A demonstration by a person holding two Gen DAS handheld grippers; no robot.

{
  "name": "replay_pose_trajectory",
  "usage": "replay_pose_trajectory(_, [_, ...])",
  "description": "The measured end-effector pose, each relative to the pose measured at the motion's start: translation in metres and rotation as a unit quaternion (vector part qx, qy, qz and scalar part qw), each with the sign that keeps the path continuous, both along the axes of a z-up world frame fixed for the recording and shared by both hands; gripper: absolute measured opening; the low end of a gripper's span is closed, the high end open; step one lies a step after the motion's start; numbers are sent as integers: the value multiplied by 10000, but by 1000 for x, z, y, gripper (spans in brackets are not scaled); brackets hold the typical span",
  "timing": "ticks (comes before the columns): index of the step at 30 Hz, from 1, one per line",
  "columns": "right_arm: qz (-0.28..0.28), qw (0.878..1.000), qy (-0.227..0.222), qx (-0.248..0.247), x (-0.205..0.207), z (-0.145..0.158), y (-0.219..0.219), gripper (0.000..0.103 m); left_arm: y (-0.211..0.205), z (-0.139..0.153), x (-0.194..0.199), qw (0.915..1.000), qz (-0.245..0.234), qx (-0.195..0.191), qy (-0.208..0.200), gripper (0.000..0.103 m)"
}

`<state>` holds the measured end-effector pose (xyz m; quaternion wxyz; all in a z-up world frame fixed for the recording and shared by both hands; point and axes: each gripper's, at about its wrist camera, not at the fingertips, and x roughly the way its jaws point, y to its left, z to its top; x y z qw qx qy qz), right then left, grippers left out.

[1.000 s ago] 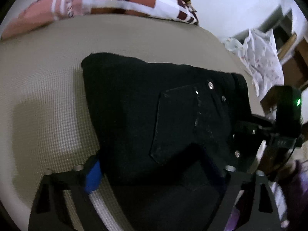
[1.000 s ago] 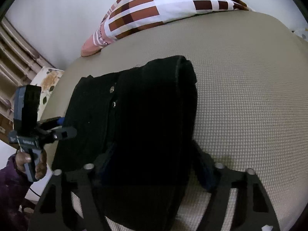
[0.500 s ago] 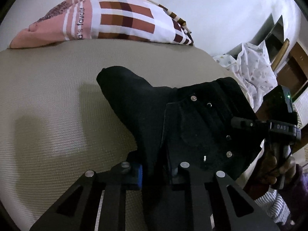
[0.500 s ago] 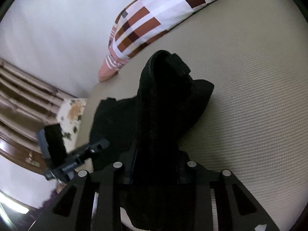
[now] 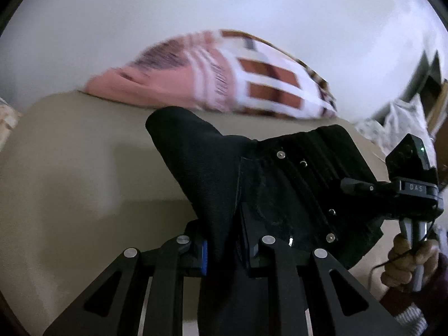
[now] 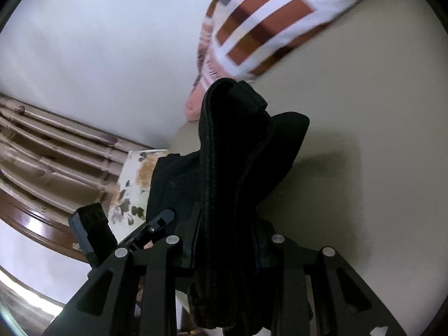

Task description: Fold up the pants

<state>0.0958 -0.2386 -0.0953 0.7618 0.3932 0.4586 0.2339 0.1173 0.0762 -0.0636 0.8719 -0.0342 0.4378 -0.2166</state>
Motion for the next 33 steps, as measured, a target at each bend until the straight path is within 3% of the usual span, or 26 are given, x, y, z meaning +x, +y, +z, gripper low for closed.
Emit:
replay_pose_trajectory(11, [421,9988,-68,247,109,-13,95,26,92,-9,75,9962,795,287,-217,18])
replay_pose_trajectory(15, [430,9987,-63,260,130,-24,115,24,119,-27,99,9944,1010,303,-109,18])
replay_pose_trajectory(21, [394,9991,-95,92,138,-36,125,24,129,-46,107,9937,1042,385,-109,19])
replay_pose_trajectory(25, [444,9982,-173,-352,134,-36,127,24,127,-54,105,9920,1146,505,-180,28])
replay_pose_trajectory(33, [415,9939,-92,-1019,133,-45,130,27,132,-62,97,9802,1675,992,-356,65])
